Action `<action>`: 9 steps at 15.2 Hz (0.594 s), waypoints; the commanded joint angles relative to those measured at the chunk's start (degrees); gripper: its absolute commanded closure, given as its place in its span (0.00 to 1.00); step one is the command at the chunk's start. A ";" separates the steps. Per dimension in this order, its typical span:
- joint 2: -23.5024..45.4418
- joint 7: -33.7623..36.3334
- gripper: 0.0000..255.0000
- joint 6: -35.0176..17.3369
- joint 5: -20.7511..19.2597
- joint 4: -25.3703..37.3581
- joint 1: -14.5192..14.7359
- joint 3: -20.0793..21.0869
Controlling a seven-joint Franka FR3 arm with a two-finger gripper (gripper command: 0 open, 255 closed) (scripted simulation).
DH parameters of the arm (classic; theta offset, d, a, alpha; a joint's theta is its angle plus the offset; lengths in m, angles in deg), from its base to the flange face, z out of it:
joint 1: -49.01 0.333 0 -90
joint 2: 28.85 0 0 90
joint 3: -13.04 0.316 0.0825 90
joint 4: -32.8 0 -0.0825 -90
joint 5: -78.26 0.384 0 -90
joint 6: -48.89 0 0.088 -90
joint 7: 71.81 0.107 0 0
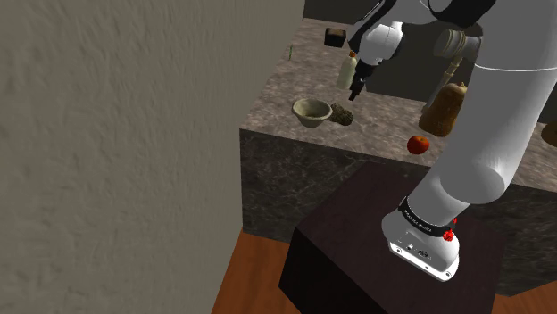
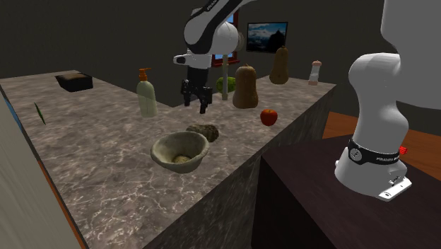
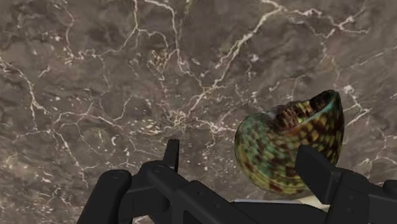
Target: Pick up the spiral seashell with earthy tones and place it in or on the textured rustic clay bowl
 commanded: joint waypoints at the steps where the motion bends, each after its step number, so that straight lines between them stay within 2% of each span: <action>1: 0.64 -2.25 0.00 2.22 2.03 0.60 -1.50 1.03; 6: 4.20 -4.69 0.00 -0.29 5.89 0.58 -2.95 3.26; 9: 4.20 -4.68 0.00 -0.30 5.88 0.58 -2.97 3.28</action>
